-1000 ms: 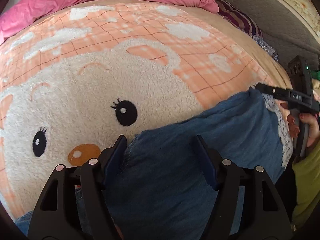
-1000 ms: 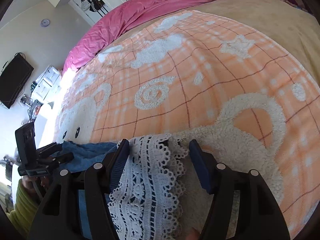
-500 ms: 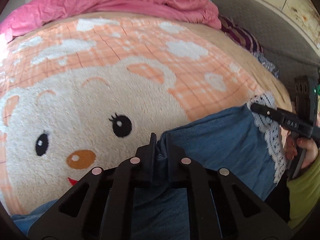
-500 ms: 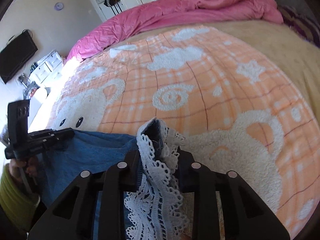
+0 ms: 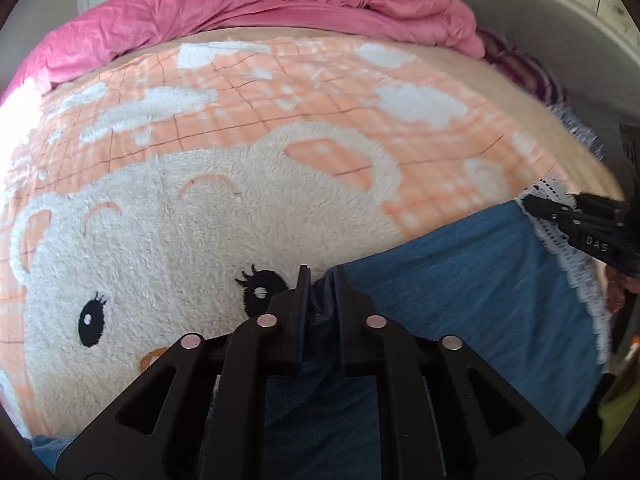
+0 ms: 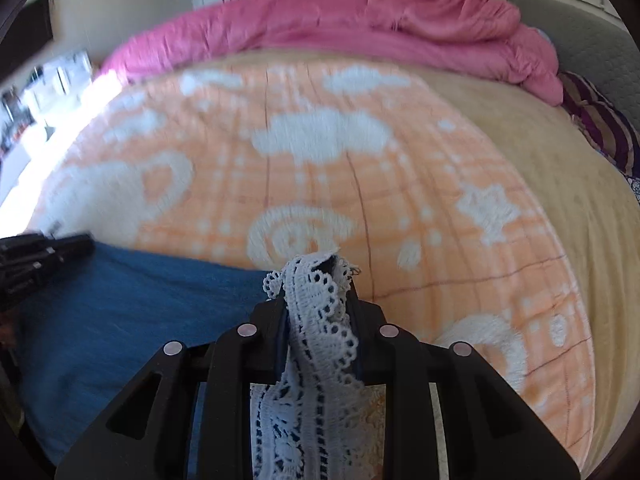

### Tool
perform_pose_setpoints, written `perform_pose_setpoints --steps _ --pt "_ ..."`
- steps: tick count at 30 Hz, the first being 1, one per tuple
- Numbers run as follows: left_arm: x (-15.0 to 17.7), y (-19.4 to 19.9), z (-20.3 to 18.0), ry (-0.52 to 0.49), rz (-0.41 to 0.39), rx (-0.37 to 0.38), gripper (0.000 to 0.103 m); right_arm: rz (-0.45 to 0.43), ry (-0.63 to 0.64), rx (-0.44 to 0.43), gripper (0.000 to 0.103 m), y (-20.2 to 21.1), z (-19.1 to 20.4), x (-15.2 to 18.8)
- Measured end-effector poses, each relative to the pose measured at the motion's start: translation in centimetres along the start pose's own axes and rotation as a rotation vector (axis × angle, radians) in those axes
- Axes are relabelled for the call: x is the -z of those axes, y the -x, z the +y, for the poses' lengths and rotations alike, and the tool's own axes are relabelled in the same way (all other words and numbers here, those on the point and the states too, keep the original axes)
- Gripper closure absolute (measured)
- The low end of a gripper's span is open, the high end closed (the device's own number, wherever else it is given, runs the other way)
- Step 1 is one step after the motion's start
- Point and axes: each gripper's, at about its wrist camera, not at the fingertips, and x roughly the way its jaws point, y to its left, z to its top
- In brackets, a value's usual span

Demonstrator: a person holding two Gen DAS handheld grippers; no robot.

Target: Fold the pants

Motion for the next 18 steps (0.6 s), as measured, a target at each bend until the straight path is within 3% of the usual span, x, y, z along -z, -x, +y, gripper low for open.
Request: perform_pose_setpoints --steps 2,4,5,8,12,18 --pt "0.2 0.0 0.0 -0.026 -0.012 -0.033 0.088 -0.01 -0.016 0.029 0.065 0.2 -0.4 0.0" --pt "0.3 0.1 0.4 -0.013 -0.017 -0.045 0.085 -0.025 -0.027 0.078 0.046 0.4 -1.1 0.2" --pt "0.4 0.1 0.7 -0.009 -0.02 -0.056 0.083 -0.033 -0.038 0.077 0.042 0.5 -1.5 0.5" --pt "0.6 0.4 1.8 0.021 -0.032 -0.078 0.083 -0.064 -0.109 0.031 0.039 1.2 -2.8 1.3" --pt "0.6 2.2 2.7 0.029 -0.08 -0.102 0.082 -0.121 -0.183 0.041 0.027 4.0 -4.3 2.3" --pt "2.3 5.7 3.6 -0.013 -0.122 -0.172 0.079 -0.221 -0.318 -0.002 0.027 8.0 -6.2 3.7"
